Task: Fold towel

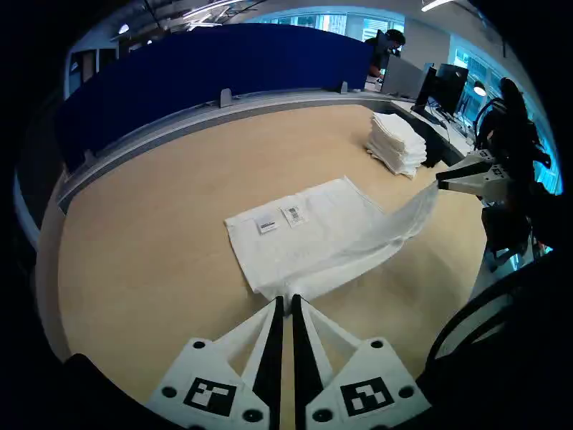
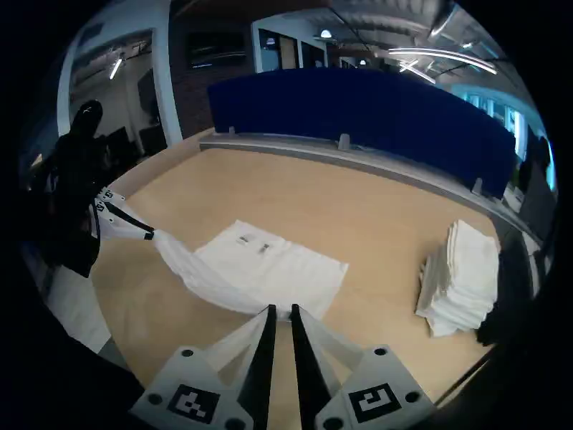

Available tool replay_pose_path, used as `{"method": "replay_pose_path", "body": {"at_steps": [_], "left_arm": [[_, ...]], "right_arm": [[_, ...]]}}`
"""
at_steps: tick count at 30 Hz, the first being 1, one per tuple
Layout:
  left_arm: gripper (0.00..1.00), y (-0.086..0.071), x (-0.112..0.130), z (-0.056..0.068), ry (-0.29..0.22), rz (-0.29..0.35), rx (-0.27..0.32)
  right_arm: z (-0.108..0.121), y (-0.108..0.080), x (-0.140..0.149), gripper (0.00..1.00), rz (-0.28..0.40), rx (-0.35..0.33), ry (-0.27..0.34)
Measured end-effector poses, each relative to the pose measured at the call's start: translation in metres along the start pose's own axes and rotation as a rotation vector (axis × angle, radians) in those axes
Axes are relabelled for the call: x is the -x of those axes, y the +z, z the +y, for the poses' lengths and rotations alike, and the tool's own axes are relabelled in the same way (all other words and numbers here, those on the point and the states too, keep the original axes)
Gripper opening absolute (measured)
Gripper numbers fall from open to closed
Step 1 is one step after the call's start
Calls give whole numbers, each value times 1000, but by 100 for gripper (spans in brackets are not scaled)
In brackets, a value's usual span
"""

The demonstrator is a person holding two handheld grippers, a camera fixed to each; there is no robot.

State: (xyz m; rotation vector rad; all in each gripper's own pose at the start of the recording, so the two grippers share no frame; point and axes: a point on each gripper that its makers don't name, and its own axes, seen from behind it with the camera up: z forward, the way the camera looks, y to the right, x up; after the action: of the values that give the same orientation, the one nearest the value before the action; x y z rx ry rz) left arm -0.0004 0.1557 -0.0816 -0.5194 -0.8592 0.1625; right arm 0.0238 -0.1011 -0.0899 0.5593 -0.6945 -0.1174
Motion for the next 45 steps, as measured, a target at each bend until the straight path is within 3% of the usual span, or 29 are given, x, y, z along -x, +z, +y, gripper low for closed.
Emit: {"method": "replay_pose_path", "body": {"at_steps": [11, 20, 29, 38, 41, 45], "left_arm": [[8, 37, -22, -24, -117, -42, -27], [8, 75, -32, -45, -87, -78, -62], [8, 112, -23, -55, -93, -123, -56], [11, 134, -18, -63, -95, -128, -75], [14, 138, -16, -69, -98, -135, -93], [30, 138, -16, -76, -106, -129, -118]], "right_arm": [[37, 47, -22, 16, 8, 34, 12], [66, 89, -30, 16, -3, 53, 38], [80, 126, -8, 16, -56, 65, 102], [88, 147, -4, 16, -67, 94, 118], [90, 149, -1, 23, -79, 106, 108], [92, 150, 0, 45, -81, 121, 99]]}}
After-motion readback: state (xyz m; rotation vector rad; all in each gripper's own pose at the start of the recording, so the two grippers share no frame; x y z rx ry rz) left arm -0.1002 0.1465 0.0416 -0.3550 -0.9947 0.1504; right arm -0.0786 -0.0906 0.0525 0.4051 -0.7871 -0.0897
